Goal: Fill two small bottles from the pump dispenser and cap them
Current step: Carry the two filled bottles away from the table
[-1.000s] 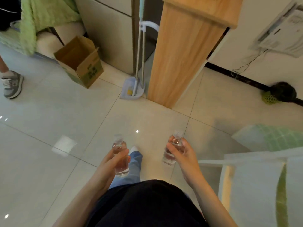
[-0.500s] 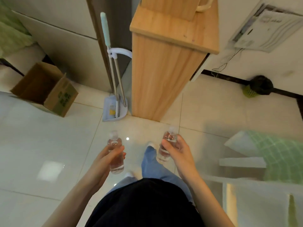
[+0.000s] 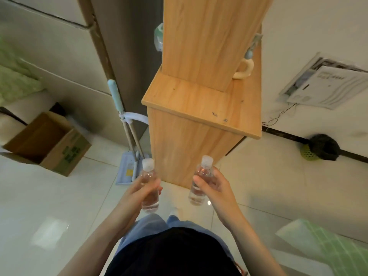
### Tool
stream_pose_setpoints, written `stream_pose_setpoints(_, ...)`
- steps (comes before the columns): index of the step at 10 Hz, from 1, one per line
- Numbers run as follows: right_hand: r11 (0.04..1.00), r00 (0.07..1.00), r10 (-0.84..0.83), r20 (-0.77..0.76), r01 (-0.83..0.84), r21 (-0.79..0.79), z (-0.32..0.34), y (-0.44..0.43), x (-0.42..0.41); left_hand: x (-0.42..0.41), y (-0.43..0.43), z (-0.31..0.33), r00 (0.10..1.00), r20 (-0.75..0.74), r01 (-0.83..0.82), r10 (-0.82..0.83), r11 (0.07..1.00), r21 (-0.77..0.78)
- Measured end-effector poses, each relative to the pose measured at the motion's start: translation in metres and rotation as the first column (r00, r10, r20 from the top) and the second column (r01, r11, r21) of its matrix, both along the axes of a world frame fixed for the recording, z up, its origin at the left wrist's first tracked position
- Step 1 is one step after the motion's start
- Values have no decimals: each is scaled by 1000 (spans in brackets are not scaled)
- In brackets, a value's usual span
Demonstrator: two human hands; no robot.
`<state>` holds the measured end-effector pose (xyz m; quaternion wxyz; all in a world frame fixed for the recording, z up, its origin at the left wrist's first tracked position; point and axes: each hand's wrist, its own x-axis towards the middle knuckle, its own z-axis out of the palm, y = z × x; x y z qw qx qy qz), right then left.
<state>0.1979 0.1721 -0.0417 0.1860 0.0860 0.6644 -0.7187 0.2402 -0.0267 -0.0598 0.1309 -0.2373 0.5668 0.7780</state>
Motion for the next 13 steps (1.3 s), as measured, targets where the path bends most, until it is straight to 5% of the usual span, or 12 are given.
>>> stream_pose_setpoints(4,994,908,-106,-405,97,-43,82,-6,-121,-168,13,98,844,-479,198,-239,971,-135)
stream_pose_setpoints(9,971,877,-93,-471,184,150,53,-10,-175,-232,28,73,849,-455,183,-270,956,-228)
stream_pose_setpoints(13,978,880,-80,-469,160,133,41,-10,-180,-233,28,67,818,-469,188,-333,926,-329)
